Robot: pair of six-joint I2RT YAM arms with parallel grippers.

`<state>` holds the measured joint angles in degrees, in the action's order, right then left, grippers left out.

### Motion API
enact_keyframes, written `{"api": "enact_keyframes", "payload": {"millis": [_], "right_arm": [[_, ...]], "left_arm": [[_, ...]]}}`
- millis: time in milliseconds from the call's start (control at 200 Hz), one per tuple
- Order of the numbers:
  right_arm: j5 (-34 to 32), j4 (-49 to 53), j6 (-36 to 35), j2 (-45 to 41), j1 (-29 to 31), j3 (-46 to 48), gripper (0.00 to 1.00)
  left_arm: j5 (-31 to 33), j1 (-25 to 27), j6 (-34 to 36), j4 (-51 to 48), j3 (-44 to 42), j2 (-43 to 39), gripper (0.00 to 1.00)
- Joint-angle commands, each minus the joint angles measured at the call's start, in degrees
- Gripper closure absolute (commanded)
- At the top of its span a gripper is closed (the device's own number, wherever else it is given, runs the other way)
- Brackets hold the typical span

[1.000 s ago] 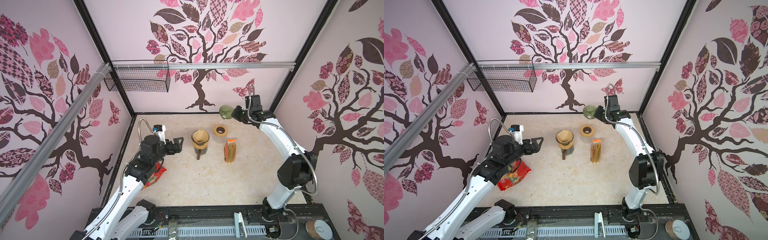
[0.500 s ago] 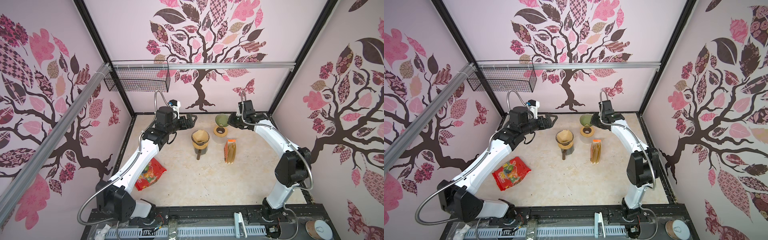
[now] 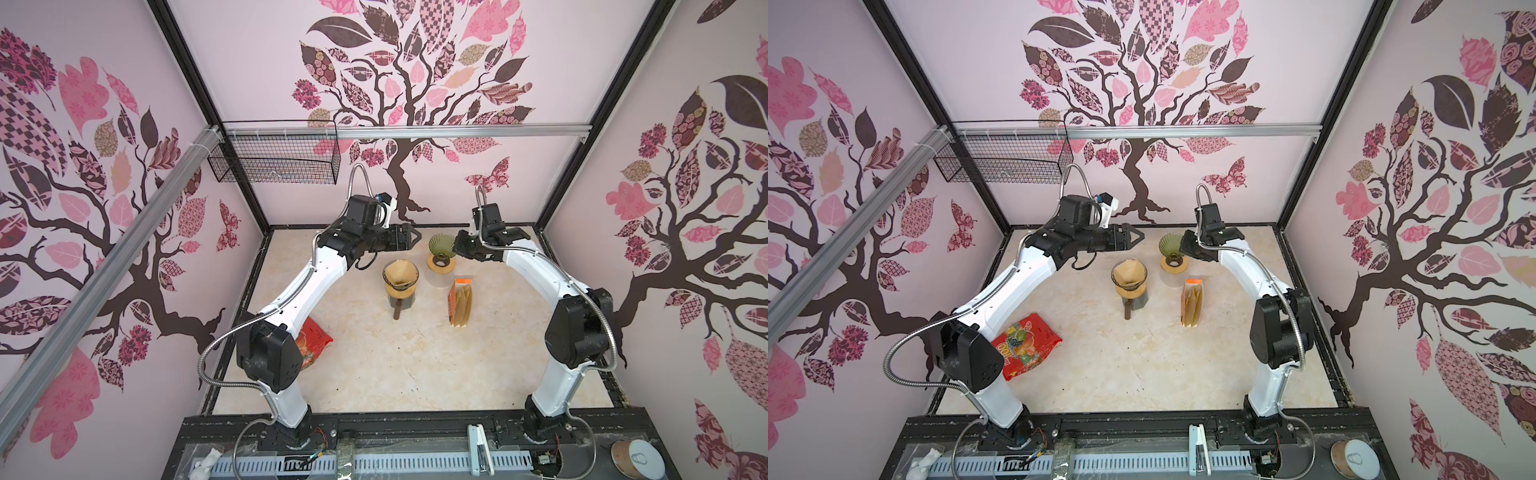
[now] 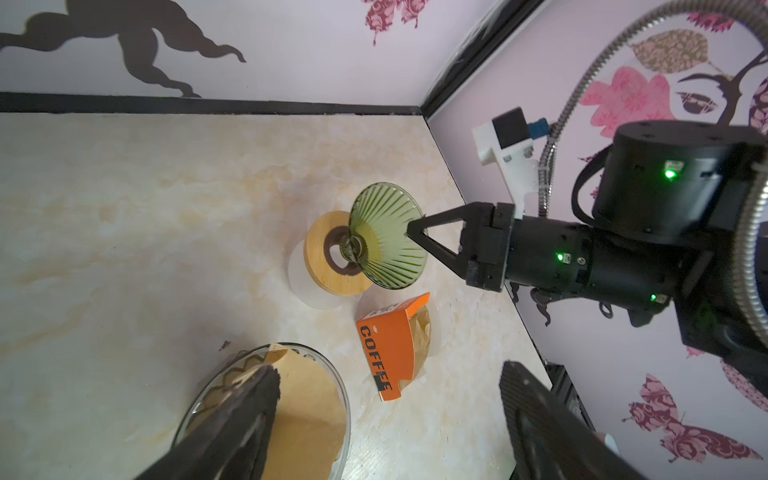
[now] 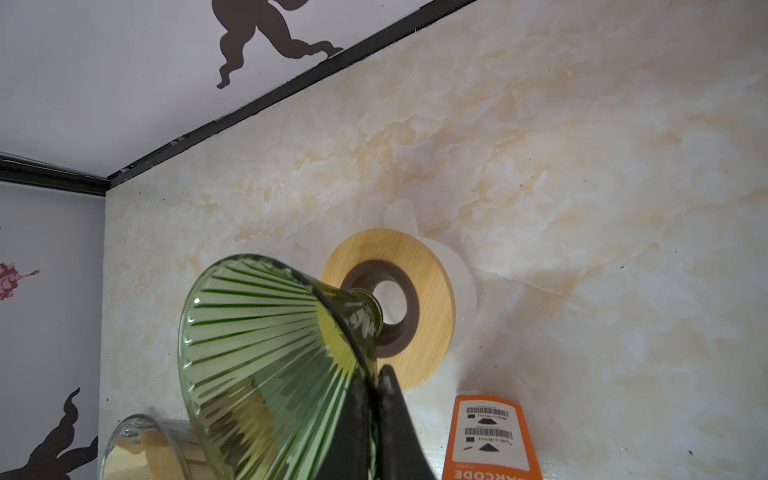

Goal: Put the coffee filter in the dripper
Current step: 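Reach the left gripper toward the green dripper while the right gripper holds it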

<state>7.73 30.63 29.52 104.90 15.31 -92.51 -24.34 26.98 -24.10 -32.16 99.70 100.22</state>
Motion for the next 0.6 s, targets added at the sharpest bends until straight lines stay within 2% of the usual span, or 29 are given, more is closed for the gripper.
{"api": "enact_keyframes", "payload": {"millis": [0,360,595], "right_arm": [[0.38,-1.40,-0.95,1.23,0.07,-1.29,1.00],[0.13,-2.21,-1.24,2.43,0.08,-0.39,1.00],[-0.08,-2.61,-1.40,2.96,0.07,0.25,1.00]], "left_arm": [[-0.69,0.52,2.39,-3.76,5.00,1.75,0.15],[0.04,2.40,1.96,-6.20,12.91,9.37,0.28],[0.10,2.46,2.12,-6.76,16.05,12.83,0.33]]}}
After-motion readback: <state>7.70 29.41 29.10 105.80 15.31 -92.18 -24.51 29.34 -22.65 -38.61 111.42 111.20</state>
